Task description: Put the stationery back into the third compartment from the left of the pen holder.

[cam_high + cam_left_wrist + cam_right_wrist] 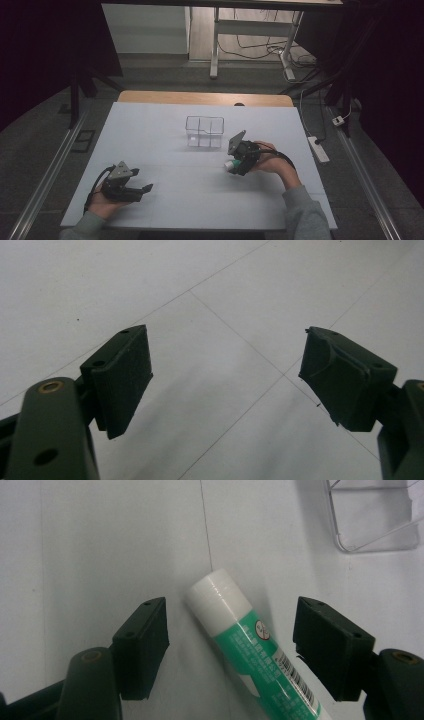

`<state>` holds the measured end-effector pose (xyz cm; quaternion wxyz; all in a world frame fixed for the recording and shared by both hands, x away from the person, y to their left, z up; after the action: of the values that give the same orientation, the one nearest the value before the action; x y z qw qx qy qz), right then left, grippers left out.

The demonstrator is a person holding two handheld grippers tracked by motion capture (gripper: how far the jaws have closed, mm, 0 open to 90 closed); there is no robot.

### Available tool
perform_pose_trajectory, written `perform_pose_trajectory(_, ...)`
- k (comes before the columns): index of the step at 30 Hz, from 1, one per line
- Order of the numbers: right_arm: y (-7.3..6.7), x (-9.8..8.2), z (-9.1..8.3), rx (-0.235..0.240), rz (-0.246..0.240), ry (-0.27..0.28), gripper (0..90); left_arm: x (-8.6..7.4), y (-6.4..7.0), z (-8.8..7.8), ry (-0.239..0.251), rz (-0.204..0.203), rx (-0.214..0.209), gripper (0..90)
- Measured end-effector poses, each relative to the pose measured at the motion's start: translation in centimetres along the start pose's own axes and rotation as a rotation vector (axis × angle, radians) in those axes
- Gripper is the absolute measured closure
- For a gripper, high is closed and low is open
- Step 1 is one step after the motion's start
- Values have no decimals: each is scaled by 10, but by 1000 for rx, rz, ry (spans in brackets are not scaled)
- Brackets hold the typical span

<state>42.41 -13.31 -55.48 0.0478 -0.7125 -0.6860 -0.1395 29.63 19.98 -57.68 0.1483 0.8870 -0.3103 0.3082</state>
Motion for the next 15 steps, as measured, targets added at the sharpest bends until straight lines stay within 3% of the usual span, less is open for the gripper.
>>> perform_pose_trajectory(9, 2, -2, 7, -26, -36, -56, 368, 0, 1, 0, -3, 1, 3, 202)
perform_pose_trajectory(15, 3, -3, 10, -12, -40, -48, 416, -1, 1, 0, -4, 1, 4, 202)
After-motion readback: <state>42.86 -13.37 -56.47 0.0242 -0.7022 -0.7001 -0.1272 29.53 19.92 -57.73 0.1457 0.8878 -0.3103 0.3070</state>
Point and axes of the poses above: each handheld gripper's, and its own axes: z roughly forward along the jaws, x roughly out of its top, y roughly to its right, the point moved 7 cm from there along z, roughly forward along the jaws, and after that the axes turned 8 degrees about -y, right-handed, at the moved point
